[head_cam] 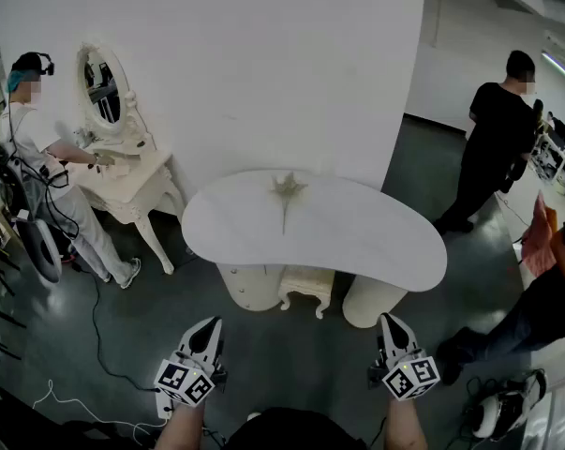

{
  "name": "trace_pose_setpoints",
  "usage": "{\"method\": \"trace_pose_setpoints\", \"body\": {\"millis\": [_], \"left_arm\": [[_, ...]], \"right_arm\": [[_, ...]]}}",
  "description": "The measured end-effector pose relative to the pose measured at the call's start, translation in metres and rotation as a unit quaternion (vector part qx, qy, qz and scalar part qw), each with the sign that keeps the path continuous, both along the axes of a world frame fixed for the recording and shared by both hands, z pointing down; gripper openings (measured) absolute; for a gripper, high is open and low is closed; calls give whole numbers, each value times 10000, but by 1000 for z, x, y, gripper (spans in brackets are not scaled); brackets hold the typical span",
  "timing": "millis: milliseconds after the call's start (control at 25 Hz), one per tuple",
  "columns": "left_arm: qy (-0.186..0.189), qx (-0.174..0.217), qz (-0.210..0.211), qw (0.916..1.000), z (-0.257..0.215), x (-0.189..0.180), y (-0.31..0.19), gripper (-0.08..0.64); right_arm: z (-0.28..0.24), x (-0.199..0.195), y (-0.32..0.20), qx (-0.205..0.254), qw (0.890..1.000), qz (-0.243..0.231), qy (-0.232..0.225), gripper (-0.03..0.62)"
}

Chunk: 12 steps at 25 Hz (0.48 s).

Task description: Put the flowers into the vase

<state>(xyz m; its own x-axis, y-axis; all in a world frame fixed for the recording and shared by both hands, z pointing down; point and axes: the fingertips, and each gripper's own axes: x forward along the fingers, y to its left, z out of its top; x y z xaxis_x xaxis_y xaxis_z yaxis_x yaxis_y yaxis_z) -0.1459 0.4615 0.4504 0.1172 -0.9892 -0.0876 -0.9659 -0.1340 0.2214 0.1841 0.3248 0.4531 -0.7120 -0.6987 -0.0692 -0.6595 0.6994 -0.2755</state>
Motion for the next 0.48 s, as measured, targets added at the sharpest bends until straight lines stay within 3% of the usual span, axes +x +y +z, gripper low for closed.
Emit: {"method": "trace_pose_setpoints", "body": {"millis": [200, 480], "left_arm": [[83, -274, -151, 9995, -6, -22, 4, 9], [100, -278, -107, 9995, 12, -46, 4, 9]], "right_arm": [[-2, -21, 1, -88, 9999, -7, 48, 21], [0, -35, 4, -119, 9998, 35, 138, 21]]}}
